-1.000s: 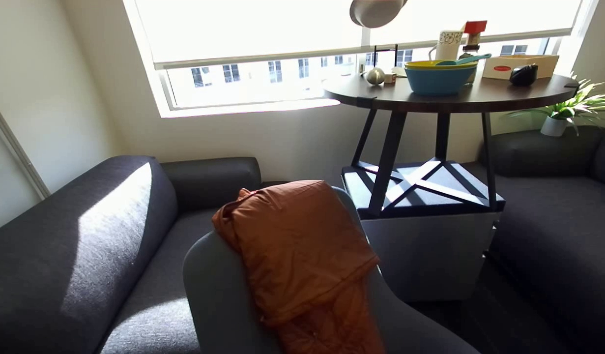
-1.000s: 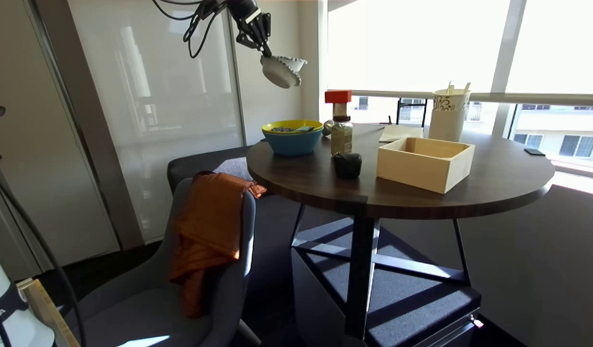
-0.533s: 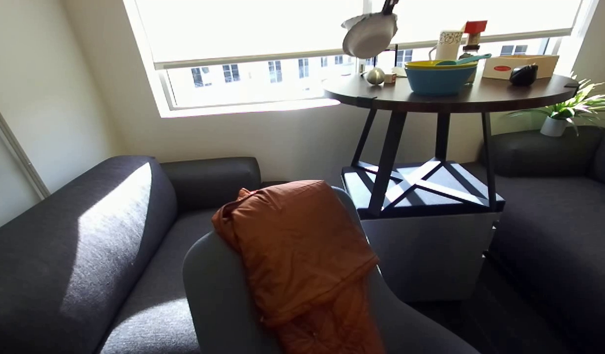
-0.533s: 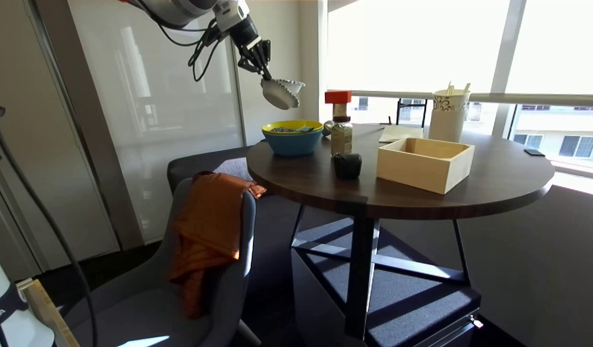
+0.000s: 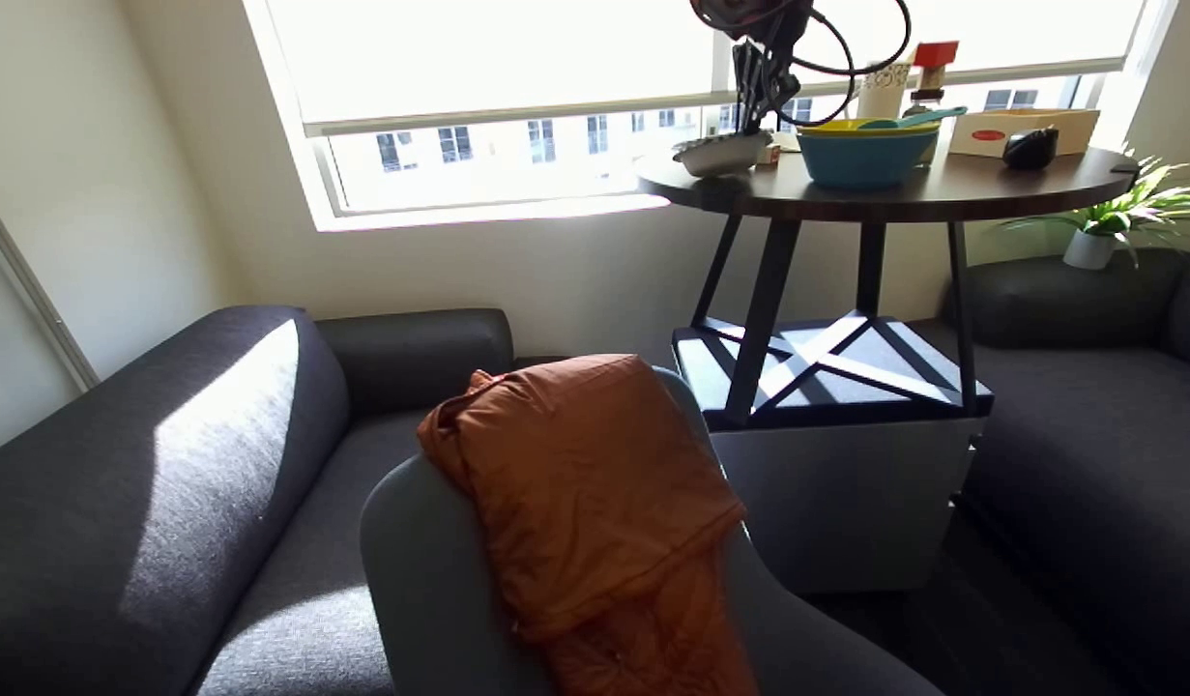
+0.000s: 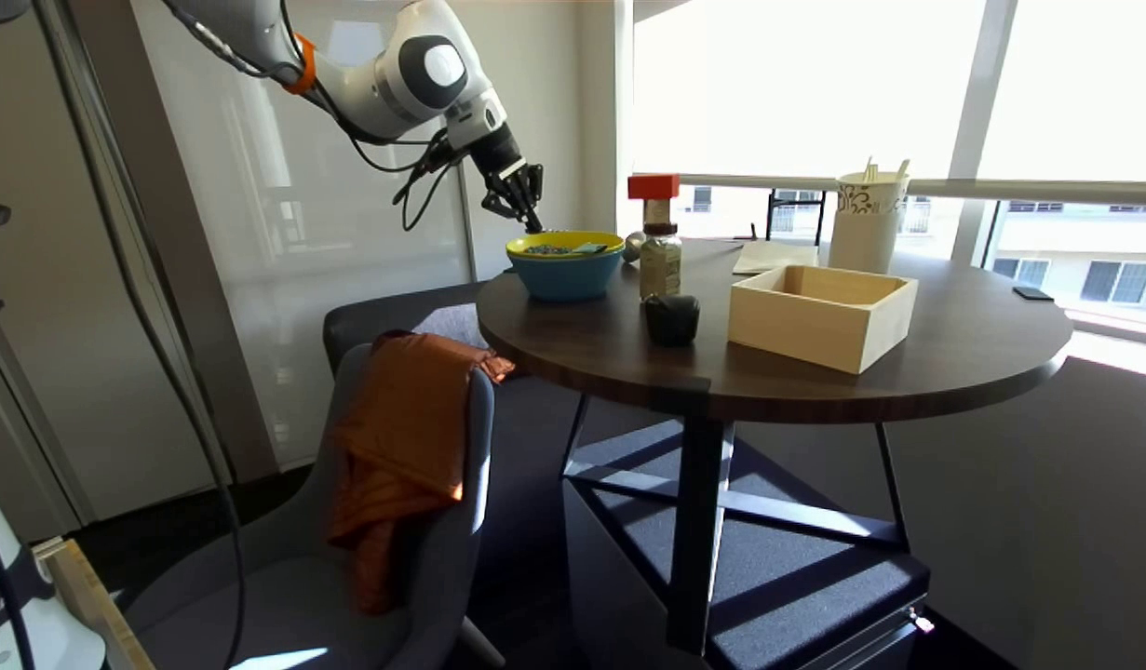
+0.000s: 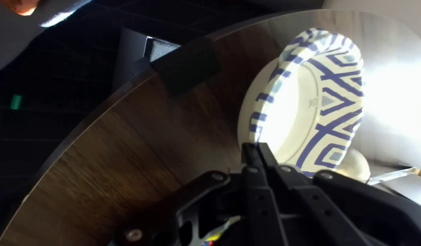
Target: Pick up the bowl and put it on top of the orange block
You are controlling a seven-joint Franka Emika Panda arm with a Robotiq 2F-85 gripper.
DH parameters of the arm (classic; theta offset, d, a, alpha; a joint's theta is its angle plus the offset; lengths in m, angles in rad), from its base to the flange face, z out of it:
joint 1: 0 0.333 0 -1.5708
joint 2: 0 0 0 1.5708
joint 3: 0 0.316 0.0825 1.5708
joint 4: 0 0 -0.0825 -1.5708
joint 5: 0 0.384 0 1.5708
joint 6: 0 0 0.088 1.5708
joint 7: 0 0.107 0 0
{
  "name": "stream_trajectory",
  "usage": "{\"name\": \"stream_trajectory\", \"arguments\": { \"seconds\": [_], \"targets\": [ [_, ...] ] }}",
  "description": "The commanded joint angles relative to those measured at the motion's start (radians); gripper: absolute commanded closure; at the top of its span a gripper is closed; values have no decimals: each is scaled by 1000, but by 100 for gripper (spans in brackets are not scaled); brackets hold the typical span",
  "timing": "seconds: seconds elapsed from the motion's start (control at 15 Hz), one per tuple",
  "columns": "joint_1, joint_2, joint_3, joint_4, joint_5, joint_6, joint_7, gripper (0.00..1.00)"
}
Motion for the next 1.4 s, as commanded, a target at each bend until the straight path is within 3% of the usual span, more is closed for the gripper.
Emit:
{"name": "stream_trajectory", "arguments": {
  "seconds": [0.0, 0.33, 0.6, 0.73, 0.93, 1.0, 1.07, 1.33],
  "targets": [
    [27, 31, -32, 36, -45, -82, 31, 70],
    [22, 37, -24, 43, -23, -145, 18, 38],
    [14, 45, -15, 43, 7, -110, 11, 9],
    [15, 68, -13, 57, 12, -108, 10, 1],
    [8, 110, -4, 86, 60, -111, 0, 0],
    [7, 120, -3, 94, 78, -113, -2, 25],
    [8, 128, -5, 101, 91, -113, -1, 25],
    [8, 130, -9, 122, 127, -119, -7, 54]
  ]
}}
